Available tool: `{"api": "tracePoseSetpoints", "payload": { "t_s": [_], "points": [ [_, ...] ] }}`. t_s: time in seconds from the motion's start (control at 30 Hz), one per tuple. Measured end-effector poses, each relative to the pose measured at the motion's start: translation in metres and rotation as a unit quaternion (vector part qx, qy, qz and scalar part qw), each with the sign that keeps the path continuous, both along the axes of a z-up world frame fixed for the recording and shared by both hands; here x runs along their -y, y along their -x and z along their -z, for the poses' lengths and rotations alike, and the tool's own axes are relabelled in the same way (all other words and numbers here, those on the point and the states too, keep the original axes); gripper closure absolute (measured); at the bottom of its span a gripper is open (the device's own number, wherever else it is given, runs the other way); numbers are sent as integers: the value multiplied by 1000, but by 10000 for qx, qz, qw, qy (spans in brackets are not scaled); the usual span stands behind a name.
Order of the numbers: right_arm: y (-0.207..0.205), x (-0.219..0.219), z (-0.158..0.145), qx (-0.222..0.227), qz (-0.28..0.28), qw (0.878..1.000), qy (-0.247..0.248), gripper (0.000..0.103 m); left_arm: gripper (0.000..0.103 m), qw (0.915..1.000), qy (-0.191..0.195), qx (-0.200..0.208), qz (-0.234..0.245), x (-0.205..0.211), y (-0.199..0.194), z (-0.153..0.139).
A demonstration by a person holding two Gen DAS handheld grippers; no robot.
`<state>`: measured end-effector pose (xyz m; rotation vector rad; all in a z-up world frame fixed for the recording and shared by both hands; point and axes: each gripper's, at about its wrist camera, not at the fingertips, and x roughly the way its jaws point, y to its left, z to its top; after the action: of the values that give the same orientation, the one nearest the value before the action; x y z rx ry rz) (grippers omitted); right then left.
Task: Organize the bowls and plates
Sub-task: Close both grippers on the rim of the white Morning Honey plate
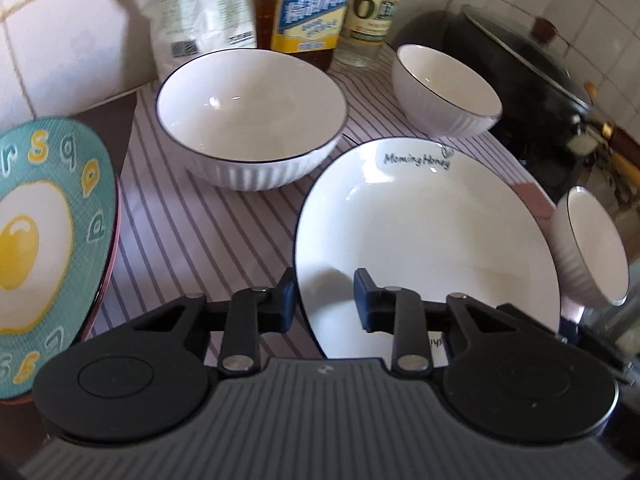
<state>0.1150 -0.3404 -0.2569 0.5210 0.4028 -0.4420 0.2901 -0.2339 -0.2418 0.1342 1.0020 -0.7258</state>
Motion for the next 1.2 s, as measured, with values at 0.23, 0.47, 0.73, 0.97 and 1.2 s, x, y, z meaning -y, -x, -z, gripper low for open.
{"api": "tracePoseSetpoints", "payload": {
  "t_s": [0.23, 0.47, 0.73, 0.97, 1.2],
  "points": [
    [4, -5, 5, 43, 344, 9992, 177, 72, 78, 9996, 197, -35, -208, -6, 1, 2],
    [2, -6, 3, -156, 130, 9985, 515, 73, 78, 9980, 287, -389, -396, -7, -9, 1],
    [-1, -3, -1, -262, 75, 9987, 420, 73, 83, 9983, 239, -343, -409, -6, -7, -1],
    [0, 3, -6, -412, -251, 9986, 212, 75, 84, 9944, 359, -837, -543, -25, -10, -3],
    [7, -4, -9, -372, -527, 9979, 113, 75, 84, 9955, 306, -730, -528, -39, 3, -15]
  ]
}}
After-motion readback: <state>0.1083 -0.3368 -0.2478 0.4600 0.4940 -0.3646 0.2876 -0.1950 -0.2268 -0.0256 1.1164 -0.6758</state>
